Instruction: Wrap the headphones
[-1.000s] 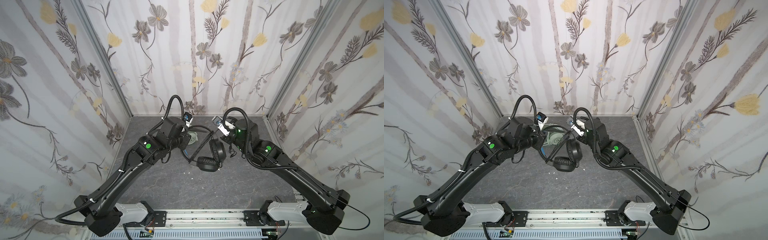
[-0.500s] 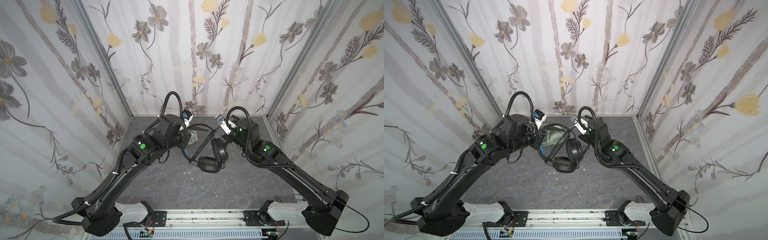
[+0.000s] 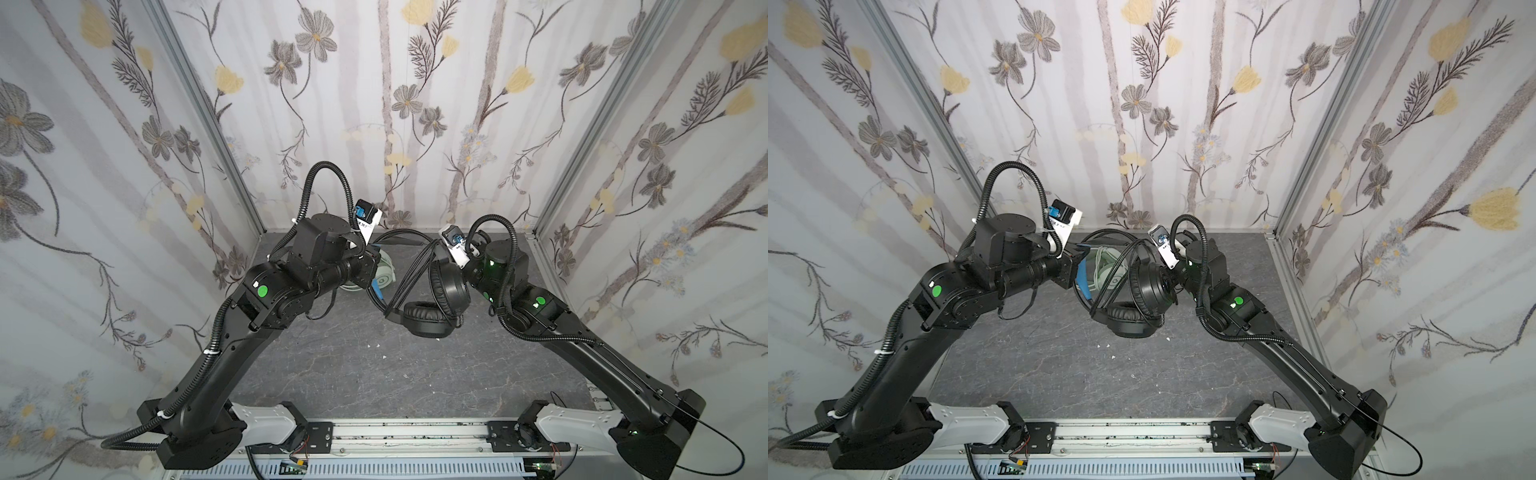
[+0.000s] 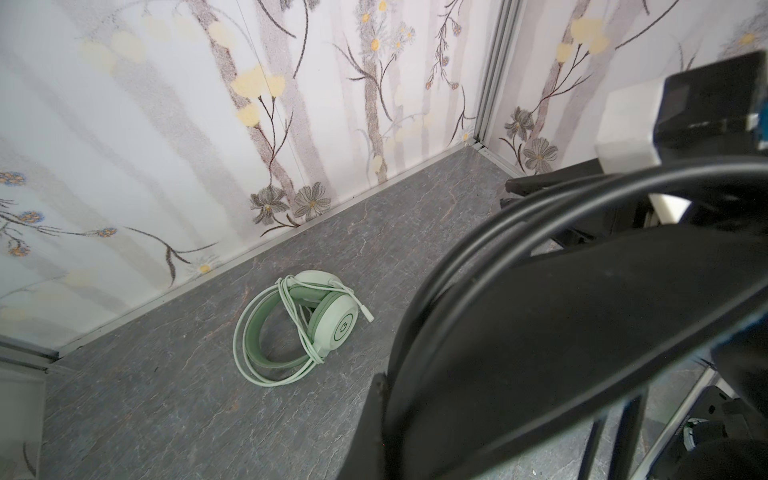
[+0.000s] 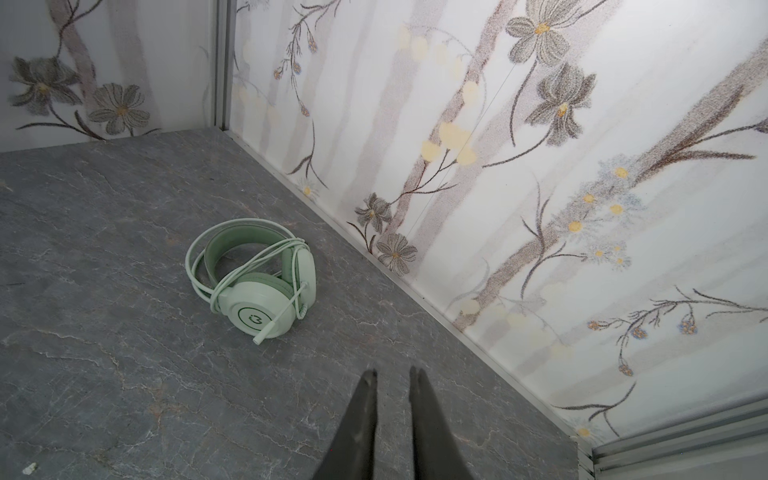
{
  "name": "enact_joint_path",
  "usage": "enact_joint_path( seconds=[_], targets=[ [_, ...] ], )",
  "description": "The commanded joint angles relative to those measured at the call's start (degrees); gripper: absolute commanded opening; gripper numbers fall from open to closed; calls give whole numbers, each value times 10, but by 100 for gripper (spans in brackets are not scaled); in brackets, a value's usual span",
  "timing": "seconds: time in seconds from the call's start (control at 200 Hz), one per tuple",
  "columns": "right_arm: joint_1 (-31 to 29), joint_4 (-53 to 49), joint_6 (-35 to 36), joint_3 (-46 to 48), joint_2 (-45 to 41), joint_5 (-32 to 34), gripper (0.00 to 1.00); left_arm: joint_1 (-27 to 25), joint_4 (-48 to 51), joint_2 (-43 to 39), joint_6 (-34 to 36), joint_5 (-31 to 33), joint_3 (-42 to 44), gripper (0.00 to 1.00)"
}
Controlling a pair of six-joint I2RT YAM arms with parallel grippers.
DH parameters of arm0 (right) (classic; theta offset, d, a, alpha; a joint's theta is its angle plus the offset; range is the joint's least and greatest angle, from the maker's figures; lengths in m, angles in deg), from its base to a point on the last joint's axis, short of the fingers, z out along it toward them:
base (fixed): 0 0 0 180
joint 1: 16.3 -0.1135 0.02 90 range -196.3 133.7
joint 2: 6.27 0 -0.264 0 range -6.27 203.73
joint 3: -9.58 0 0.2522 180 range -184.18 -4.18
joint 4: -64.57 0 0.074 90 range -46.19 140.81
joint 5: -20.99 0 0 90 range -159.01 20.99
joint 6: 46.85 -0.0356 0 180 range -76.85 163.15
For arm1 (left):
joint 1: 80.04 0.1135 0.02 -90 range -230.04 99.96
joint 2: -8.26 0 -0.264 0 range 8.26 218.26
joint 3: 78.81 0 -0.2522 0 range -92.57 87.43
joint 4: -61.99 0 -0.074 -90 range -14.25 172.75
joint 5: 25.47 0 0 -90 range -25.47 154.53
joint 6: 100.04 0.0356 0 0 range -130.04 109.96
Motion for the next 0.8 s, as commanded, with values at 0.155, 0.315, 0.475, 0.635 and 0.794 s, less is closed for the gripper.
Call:
enact_joint_path(
  seconds=[0.155, 0.315, 0.475, 0.635, 0.794],
  targets=[
    [7, 72, -43, 36, -19, -48, 21, 0, -64, 10, -44, -34, -52, 0],
    [11, 107, -71, 66, -28, -67, 22, 0, -71, 17, -49, -41, -72, 0],
    [12, 133, -104, 92, -31, -79, 21, 0, -73, 27, -56, -44, -92, 0],
    [11, 144, -117, 108, -28, -86, 20, 0, -82, 32, -63, -44, -98, 0],
    [12, 164, -122, 139, -36, -88, 20, 0, -95, 37, -75, -41, -105, 0]
  ],
)
